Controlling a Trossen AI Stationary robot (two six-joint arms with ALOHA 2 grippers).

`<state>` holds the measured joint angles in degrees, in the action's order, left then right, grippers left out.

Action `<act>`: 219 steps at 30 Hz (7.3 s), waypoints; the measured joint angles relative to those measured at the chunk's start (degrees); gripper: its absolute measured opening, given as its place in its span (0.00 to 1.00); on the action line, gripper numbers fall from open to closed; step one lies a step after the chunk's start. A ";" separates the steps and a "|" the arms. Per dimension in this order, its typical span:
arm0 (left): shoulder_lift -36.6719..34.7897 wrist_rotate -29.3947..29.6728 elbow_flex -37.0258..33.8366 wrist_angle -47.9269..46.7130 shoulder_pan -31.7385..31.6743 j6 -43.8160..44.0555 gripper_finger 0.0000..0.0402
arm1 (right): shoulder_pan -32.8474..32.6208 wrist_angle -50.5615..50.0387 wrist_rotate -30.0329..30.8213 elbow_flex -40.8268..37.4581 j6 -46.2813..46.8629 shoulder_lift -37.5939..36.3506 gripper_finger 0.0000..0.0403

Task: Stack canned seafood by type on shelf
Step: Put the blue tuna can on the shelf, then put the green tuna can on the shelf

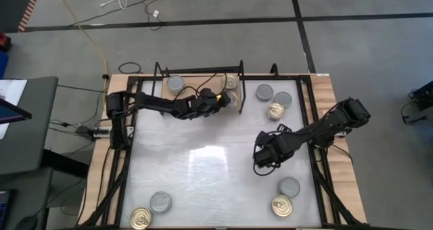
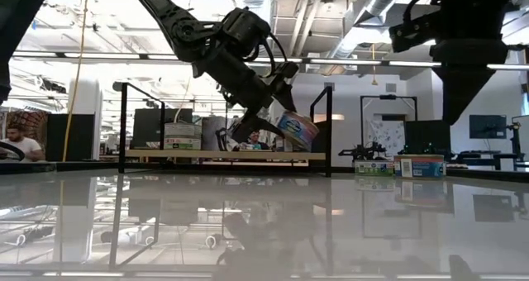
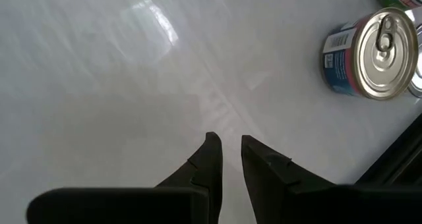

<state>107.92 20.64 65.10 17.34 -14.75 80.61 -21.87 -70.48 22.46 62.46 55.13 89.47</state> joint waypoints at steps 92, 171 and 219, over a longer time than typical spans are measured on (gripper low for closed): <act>-0.07 -5.51 0.00 -2.33 1.06 3.52 0.64 | 0.11 2.78 0.11 0.02 -0.20 0.00 0.24; -31.97 16.99 -20.57 -32.70 46.69 -12.22 0.64 | 3.21 10.73 -3.63 6.16 21.54 -1.69 0.04; -17.33 -27.12 -19.19 -41.73 57.20 -6.82 0.64 | 0.76 53.57 -9.73 2.93 14.89 8.72 0.04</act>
<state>90.59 -6.48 45.91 -24.39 42.45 73.79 -21.11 -16.91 12.73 65.39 70.02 98.19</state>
